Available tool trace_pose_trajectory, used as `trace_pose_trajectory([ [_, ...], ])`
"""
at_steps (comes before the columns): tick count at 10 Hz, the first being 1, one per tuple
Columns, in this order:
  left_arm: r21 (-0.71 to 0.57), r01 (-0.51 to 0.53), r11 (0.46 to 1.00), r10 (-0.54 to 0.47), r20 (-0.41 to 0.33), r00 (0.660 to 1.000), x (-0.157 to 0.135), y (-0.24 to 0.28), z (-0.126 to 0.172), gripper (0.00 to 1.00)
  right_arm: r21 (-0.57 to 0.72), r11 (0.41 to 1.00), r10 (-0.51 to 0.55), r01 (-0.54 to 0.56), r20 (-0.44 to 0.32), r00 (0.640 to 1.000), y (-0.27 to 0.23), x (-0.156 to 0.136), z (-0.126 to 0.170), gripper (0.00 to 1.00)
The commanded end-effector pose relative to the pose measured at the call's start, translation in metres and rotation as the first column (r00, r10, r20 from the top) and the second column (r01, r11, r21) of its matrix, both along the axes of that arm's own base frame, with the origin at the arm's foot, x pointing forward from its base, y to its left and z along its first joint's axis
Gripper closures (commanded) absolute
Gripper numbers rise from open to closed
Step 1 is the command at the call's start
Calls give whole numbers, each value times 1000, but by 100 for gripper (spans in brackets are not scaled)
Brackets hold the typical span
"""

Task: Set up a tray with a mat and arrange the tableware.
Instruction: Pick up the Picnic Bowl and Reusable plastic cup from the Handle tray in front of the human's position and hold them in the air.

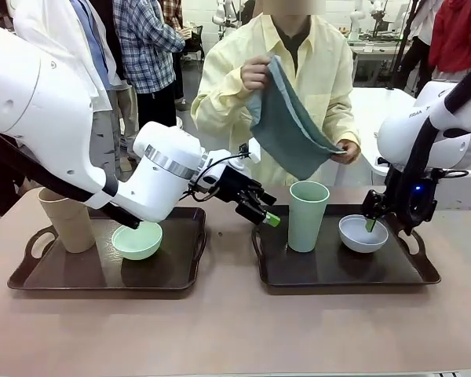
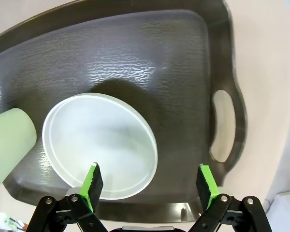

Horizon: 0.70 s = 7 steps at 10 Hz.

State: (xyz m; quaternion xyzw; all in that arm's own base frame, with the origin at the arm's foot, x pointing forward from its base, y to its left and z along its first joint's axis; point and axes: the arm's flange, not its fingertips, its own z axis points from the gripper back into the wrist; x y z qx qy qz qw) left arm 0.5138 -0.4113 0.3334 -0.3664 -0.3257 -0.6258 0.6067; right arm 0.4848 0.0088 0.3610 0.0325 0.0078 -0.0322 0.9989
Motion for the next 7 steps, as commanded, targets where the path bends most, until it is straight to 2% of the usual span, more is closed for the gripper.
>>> trace_pose_trajectory([
  [1, 3, 4, 1000, -4, 6, 1000, 6, -14, -7, 0, 71, 997, 19, -19, -4, 1000, 0, 4, 0, 0],
  [5, 10, 51, 999, -51, -3, 999, 11, -34, -18, 0, 92, 996, 21, -19, -24, 999, -2, 8, -7, 0],
  [7, 24, 60, 998, -61, 24, 998, 16, -47, -21, 0, 93, 995, 27, -24, -30, 999, -3, 9, -7, 0],
])
